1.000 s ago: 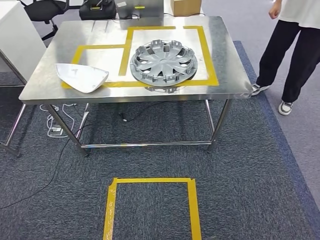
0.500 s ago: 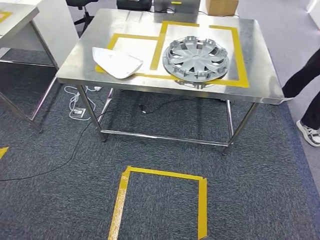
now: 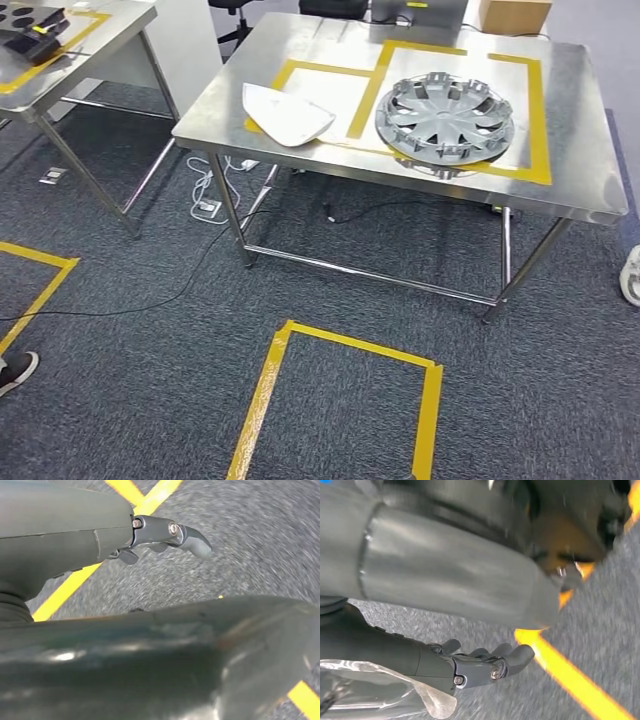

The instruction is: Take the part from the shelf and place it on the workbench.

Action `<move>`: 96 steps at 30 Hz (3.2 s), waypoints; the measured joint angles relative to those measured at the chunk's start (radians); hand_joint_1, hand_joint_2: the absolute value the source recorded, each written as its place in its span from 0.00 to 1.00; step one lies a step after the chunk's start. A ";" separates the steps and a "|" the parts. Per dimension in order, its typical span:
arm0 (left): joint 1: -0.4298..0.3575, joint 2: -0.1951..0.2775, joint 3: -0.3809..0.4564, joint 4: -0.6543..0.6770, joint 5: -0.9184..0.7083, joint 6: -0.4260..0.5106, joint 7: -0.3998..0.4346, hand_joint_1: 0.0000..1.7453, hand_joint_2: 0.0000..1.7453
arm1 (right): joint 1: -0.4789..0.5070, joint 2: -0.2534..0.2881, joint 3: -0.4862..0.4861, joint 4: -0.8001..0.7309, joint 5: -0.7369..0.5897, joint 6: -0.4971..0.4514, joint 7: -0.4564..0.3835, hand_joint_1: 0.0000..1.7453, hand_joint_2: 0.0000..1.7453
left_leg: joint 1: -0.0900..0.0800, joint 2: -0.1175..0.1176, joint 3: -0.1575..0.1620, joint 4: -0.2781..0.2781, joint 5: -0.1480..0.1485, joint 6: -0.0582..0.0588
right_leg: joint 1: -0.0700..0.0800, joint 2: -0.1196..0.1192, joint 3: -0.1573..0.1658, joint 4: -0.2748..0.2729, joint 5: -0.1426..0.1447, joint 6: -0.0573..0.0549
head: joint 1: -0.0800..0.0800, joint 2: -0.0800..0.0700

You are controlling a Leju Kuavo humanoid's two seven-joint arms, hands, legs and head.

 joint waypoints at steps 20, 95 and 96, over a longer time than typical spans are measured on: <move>-0.003 0.011 0.000 0.010 -0.014 0.004 0.012 0.00 0.00 | -0.009 0.006 0.039 0.003 0.044 0.014 0.022 0.00 0.00 | 0.000 -0.017 0.091 -0.163 0.085 0.051 | -0.001 -0.001 -0.120 0.249 -0.096 0.039 | 0.016 0.000; -0.010 0.033 -0.012 0.038 -0.053 -0.109 0.091 0.00 0.00 | -0.020 0.008 0.155 0.006 0.167 0.095 0.031 0.00 0.00 | 0.014 0.021 -0.074 0.148 -0.039 -0.012 | 0.005 -0.051 -0.021 0.013 -0.001 -0.004 | 0.012 0.000; -0.008 0.034 -0.015 0.038 -0.061 -0.108 0.094 0.00 0.00 | -0.020 0.008 0.156 0.006 0.168 0.097 0.032 0.00 0.00 | 0.017 0.025 -0.060 0.120 -0.015 -0.014 | 0.005 -0.063 -0.019 0.013 -0.004 -0.002 | 0.012 0.000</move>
